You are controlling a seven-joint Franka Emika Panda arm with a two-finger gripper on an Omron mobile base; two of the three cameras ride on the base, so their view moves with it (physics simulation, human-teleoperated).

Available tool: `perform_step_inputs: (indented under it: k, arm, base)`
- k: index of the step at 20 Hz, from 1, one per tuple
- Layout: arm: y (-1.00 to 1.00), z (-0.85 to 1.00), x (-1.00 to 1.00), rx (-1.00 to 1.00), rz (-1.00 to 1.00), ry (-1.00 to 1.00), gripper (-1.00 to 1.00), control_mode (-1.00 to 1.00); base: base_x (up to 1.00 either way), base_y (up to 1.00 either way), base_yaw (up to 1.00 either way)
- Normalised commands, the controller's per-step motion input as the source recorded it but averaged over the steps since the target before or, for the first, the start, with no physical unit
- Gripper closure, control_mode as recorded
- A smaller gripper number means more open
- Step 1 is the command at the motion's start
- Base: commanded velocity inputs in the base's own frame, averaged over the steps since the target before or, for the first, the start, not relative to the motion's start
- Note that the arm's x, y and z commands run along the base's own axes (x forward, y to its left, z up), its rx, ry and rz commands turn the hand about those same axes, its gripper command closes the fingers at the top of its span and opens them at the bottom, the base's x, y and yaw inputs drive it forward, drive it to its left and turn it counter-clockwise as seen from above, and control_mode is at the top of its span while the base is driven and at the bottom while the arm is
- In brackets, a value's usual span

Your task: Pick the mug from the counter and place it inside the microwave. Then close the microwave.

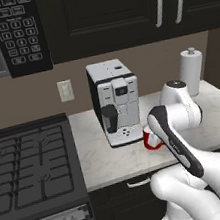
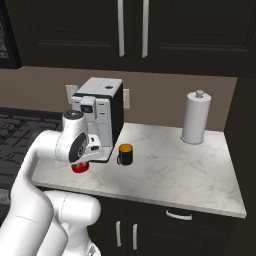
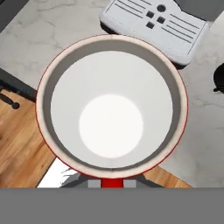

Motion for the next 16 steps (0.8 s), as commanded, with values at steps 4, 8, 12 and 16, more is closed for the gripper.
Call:
perform_step_inputs:
  k: [4, 8, 12, 16]
  arm:
    - [-0.18, 0.29, 0.00, 0.00, -0.40, 0.01, 1.00, -1.00]
    - [-0.10, 0.33, 0.00, 0.02, -0.37, 0.01, 1.00, -1.00]
    - [0.00, 0.26, -0.33, 0.06, -0.14, -0.02, 1.00, -1.00]
    - [0.00, 0.33, -0.54, 0.06, -0.02, -0.16, 1.00, -1.00]
  base:
    - [0.00, 0.00, 0.00]
    - [0.00, 0.00, 0.00]
    - [0.00, 0.00, 0.00]
    - [0.00, 0.00, 0.00]
